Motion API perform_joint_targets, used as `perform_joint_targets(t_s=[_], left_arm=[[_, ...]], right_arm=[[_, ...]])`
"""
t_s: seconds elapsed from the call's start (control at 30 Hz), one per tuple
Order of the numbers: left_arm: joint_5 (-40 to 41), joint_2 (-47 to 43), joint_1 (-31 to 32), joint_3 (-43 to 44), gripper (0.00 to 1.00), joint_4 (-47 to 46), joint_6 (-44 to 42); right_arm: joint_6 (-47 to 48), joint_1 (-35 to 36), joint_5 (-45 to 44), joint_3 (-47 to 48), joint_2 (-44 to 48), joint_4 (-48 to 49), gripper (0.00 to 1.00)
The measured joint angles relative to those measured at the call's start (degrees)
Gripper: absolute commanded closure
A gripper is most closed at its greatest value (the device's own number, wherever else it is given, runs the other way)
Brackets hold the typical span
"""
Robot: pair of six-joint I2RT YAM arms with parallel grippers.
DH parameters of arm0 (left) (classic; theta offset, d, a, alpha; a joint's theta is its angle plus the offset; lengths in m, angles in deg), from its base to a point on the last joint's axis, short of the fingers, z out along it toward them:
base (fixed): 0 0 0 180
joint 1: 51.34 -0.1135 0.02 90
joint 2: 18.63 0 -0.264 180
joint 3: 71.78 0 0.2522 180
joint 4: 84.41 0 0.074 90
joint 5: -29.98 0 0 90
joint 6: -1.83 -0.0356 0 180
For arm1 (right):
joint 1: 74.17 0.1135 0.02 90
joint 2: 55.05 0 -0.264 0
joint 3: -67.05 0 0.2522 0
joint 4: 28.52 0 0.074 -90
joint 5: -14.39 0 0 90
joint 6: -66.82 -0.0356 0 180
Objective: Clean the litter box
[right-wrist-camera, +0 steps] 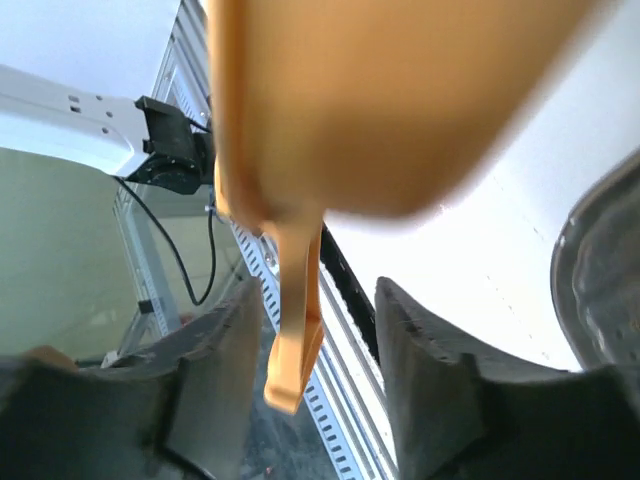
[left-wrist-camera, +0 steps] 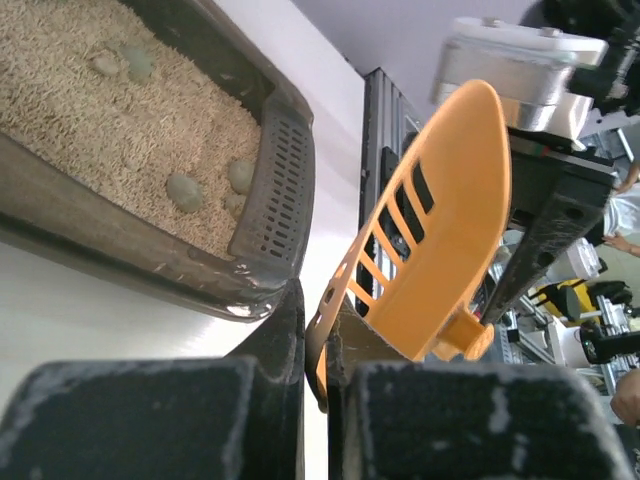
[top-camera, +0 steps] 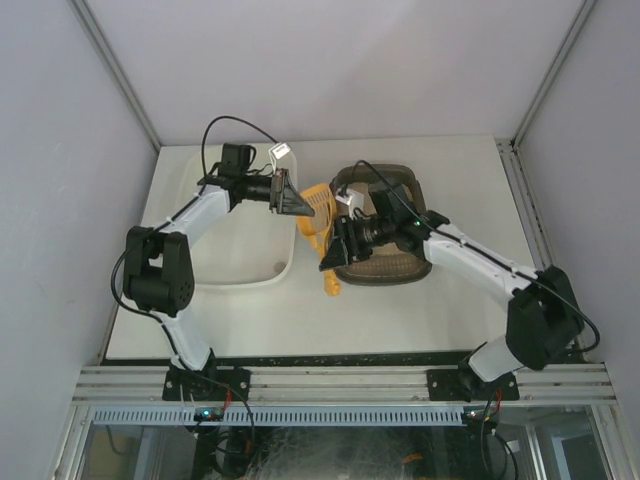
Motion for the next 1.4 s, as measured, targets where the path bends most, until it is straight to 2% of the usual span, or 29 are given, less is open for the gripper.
perform_joint_targets(t_s=[0.13,0.23,0.37,0.47,0.57,0.87,1.1,1.13,1.2,1.27,1.3,1.33,1.4], left_arm=[[3.4,-1.3,0.5,-3.9,1.0,-10.2,10.1],[4.9,-3.5,0.5,-11.1,1.0,-26.3,25.1],[6.2,-3.5,0.4,-16.0,1.0,-48.4,44.9],[6.6,-3.0,0.4,-16.5,1.0,-60.8,54.0],[7.4,-2.8,0.2,-16.6,1.0,-69.0,59.4],[8.5,-1.8,-1.0,-18.3,1.0,-75.2,63.3],[9.4,-0.4,-1.6,-19.9,1.0,-75.4,64.3],[9.5,-0.2,-1.7,-20.0,1.0,-75.4,64.4],[9.8,0.1,-1.8,-20.3,1.0,-75.4,64.4],[10.4,0.6,-1.8,-20.4,1.0,-75.4,64.5],[10.6,0.7,-1.9,-20.4,1.0,-75.3,64.5],[10.9,0.8,-1.9,-20.5,1.0,-75.3,64.7],[11.3,1.0,-2.1,-20.5,1.0,-75.3,65.0]], right_arm=[[-3.4,0.0,-5.2,-8.1,8.3,4.0,0.45],[-5.9,0.4,-10.0,-13.0,14.2,8.7,0.45],[-9.5,0.7,-15.1,-19.5,19.0,15.9,0.45],[-11.8,0.8,-17.7,-21.9,19.5,19.9,0.46],[-13.2,0.8,-19.0,-22.2,19.5,24.0,0.48],[-15.3,0.7,-18.0,-21.6,16.7,29.5,0.59],[-15.3,0.5,-16.8,-18.6,14.9,27.5,0.48],[-15.2,0.5,-16.7,-18.1,14.6,26.8,0.45],[-15.0,0.4,-15.9,-16.9,14.0,25.2,0.33],[-14.9,0.1,-14.4,-15.3,13.2,23.6,0.31],[-14.8,-0.1,-13.3,-14.1,12.6,22.4,0.26],[-14.7,-0.4,-12.3,-13.0,12.1,21.3,0.04],[-14.7,-1.1,-10.8,-11.3,11.4,19.3,0.0]])
